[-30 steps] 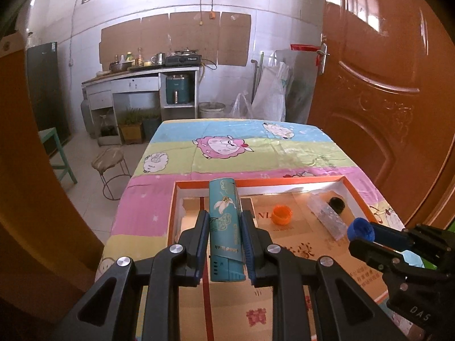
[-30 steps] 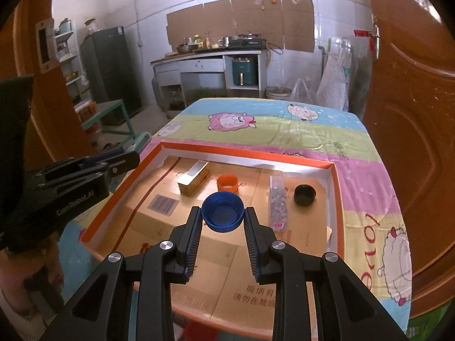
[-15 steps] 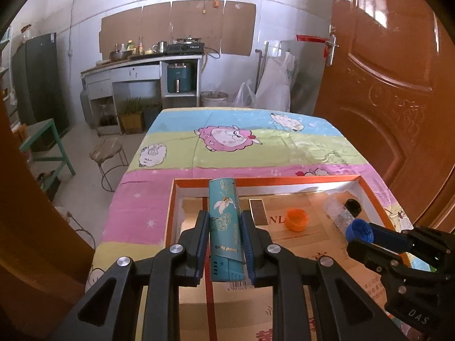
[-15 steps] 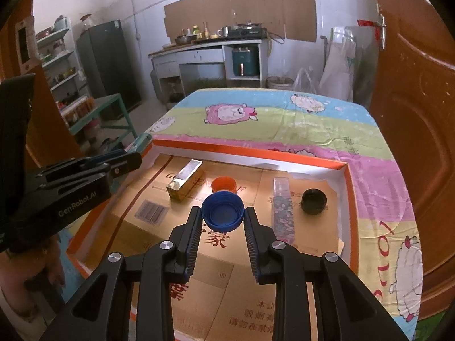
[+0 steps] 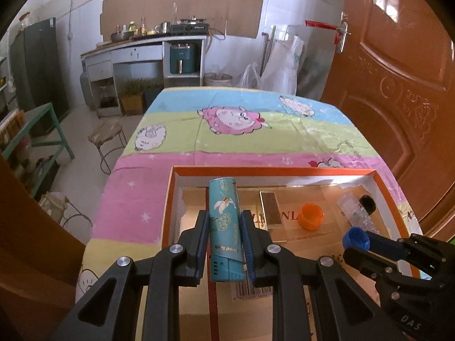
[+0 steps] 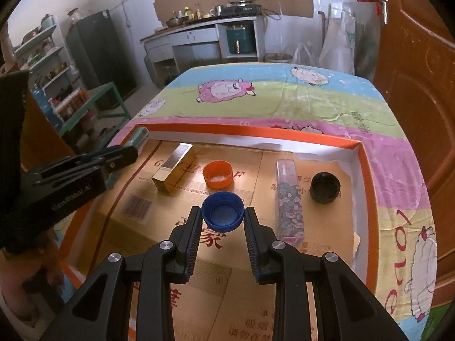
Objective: Organize rigid objects
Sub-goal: 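Carry the teal tube and blue cap with both tools into the tray, then open both tools to release the tube and cap inside the tray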
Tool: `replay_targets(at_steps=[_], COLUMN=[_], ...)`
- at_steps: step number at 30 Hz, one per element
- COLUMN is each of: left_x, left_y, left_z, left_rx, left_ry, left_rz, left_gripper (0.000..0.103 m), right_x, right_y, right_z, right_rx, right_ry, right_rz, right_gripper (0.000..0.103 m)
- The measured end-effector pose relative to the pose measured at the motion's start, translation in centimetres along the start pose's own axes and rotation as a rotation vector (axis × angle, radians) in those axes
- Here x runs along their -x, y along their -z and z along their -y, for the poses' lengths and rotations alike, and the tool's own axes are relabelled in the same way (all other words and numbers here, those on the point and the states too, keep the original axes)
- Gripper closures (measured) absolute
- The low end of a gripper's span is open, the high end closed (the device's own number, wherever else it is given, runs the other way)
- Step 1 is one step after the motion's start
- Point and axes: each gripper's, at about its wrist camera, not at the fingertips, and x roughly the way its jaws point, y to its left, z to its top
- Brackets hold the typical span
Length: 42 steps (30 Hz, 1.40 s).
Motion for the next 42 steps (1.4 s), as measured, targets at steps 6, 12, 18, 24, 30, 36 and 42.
replay_targets(at_steps=[6,12,18,24,30,36,42], left_x=[-1.1,-1.7,-2.4,-3.0,-3.0,-2.7,-0.9], left_y=[0.2,0.2,0.3,0.4,0.4,0.4,0.3], left_z=[0.1,0.0,-0.2,-0.6,-0.9,-1.0,-0.9], left_rx=[0.005,0.005,0.015,0.043,0.058,0.068,0.072], left_ry=[0.018,0.022,0.028,0.045,0.057,0.047,0.068], left_rz=[-0.044,-0.086,-0.128,-0.162,-0.165,-0.146,-0.089], left_gripper=[0.080,0.080,0.080,0.080,0.080,0.073,0.073], right_x=[-0.8,-1.4,-2.0,-2.1,-2.1,-1.8,-0.8], right_y=[-0.2,-0.4,-0.2,-0.2,-0.1,0.0,0.1], right_z=[0.0,0.2,0.2,0.2,0.0,0.1,-0.1], right_rx=[-0.007,-0.013,-0.015,-0.009,-0.007,-0.013,-0.013], right_ry=[-0.005,-0.008,-0.012,-0.005,0.002,0.008,0.004], right_rz=[-0.028,-0.045,-0.066,-0.068,-0.062,-0.061,-0.040], right_gripper=[0.072,0.072,0.072,0.072,0.056,0.055,0.055])
